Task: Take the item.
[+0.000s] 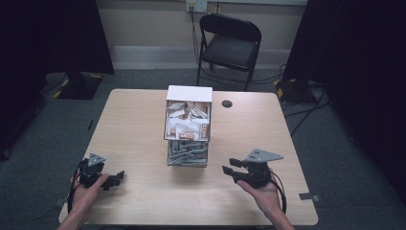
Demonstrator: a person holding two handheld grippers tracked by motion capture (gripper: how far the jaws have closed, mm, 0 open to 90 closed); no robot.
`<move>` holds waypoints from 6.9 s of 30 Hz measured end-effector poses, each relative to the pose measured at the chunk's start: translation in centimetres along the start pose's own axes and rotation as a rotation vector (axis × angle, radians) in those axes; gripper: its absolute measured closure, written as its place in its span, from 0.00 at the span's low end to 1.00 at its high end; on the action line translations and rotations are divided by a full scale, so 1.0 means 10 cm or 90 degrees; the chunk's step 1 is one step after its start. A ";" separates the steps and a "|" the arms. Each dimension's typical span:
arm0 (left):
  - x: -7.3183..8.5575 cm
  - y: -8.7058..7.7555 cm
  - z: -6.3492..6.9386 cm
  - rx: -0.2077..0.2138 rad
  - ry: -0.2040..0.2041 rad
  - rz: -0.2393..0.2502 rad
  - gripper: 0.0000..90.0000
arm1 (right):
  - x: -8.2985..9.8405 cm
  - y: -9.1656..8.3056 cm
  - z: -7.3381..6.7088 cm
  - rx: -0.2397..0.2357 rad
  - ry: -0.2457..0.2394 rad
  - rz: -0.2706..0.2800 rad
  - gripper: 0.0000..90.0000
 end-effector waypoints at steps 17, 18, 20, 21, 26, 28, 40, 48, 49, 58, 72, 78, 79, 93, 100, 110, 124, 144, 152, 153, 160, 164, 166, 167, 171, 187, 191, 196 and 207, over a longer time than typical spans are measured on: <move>0.00 0.00 0.00 0.000 0.000 0.000 0.00 | -0.26 0.37 -0.23 -0.069 -0.023 0.017 0.69; 0.00 0.00 0.00 0.000 0.000 0.000 0.00 | -0.27 0.39 -0.24 -0.072 -0.024 0.019 0.69; 0.00 0.00 0.00 0.000 0.000 0.000 0.00 | -0.28 0.43 -0.24 -0.075 -0.027 0.017 0.69; 0.00 0.00 0.00 0.000 0.000 0.000 0.00 | -0.28 0.45 -0.24 -0.078 -0.026 0.017 0.69; 0.00 0.00 0.00 0.000 0.000 0.000 0.00 | -0.27 0.53 -0.24 -0.089 -0.026 0.014 0.71; 0.00 0.00 0.00 0.001 0.000 0.000 0.00 | -0.28 0.56 -0.24 -0.095 -0.022 0.014 0.72; 0.00 0.00 0.00 0.000 0.000 0.000 0.00 | -0.24 0.71 -0.26 -0.108 -0.026 0.008 0.78; 0.00 0.00 0.00 0.000 0.000 0.000 0.00 | -0.23 0.77 -0.22 -0.125 -0.022 0.007 0.76; 0.00 0.00 0.00 0.000 0.000 0.000 0.00 | -0.22 0.79 -0.21 -0.120 -0.024 0.001 0.75; 0.00 0.00 0.00 0.001 -0.001 0.000 0.00 | -0.20 0.83 -0.18 -0.113 -0.035 0.002 0.92; 0.00 0.00 0.00 0.001 -0.001 0.000 0.00 | -0.17 0.78 -0.09 -0.102 -0.031 0.010 0.97; 0.00 0.00 0.00 0.001 0.000 0.000 0.00 | -0.19 0.74 -0.10 -0.109 -0.034 0.019 0.97; 0.00 0.00 0.00 0.000 0.000 0.000 0.00 | -0.19 0.73 -0.10 -0.110 -0.033 0.021 0.97; 0.00 0.00 0.00 0.001 0.000 0.000 0.00 | -0.25 0.67 -0.13 -0.121 -0.033 0.038 0.98; 0.00 0.00 0.00 0.000 0.000 0.000 0.00 | -0.31 0.62 -0.15 -0.129 -0.036 0.053 0.99; 0.00 0.00 0.00 0.001 0.000 0.000 0.00 | -0.35 0.56 -0.17 -0.138 -0.038 0.067 0.99; 0.00 0.00 0.00 0.002 0.000 0.000 0.00 | -0.42 0.47 -0.22 -0.145 -0.039 0.087 0.99; 0.00 0.00 0.00 0.003 0.000 0.000 0.00 | -0.46 0.37 -0.31 -0.151 -0.040 0.096 1.00; 0.00 0.00 0.00 0.003 -0.001 0.000 0.00 | -0.43 0.24 -0.30 -0.145 -0.039 0.098 1.00; 0.00 0.00 0.00 0.002 0.000 0.000 0.00 | -0.42 0.22 -0.30 -0.143 -0.037 0.099 1.00; 0.00 0.00 0.00 0.002 0.000 0.000 0.00 | -0.38 0.14 -0.28 -0.140 -0.034 0.099 1.00; 0.00 0.00 0.00 0.002 0.000 0.000 0.00 | -0.36 0.10 -0.29 -0.139 -0.036 0.099 1.00; 0.00 0.00 0.00 0.002 0.000 0.000 0.00 | -0.35 0.06 -0.29 -0.138 -0.035 0.104 1.00; 0.00 0.00 0.00 0.003 -0.001 0.000 0.00 | -0.35 0.04 -0.28 -0.137 -0.034 0.106 1.00; 0.00 0.00 0.00 0.002 0.000 0.000 0.00 | -0.34 -0.02 -0.23 -0.127 -0.030 0.110 1.00; 0.00 0.00 0.00 0.003 -0.001 0.000 0.00 | -0.30 -0.16 -0.05 -0.093 -0.009 0.120 1.00; 0.00 0.00 0.00 0.002 0.000 0.000 0.00 | -0.28 -0.20 -0.01 -0.085 -0.008 0.117 1.00; 0.00 0.00 0.00 0.002 0.000 0.000 0.00 | -0.25 -0.26 0.07 -0.071 0.001 0.123 1.00; 0.00 0.00 0.00 0.002 0.000 0.000 0.00 | -0.29 -0.28 0.22 -0.048 0.012 0.127 1.00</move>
Point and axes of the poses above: each handheld gripper's, and its own axes: y roughly forward along the jaws, x roughly out of its underside, z roughly to its right, the point moved 1 cm from there along y, roughly forward along the jaws, and after that the axes turned 1 degree about -y, right-handed, at the moved point
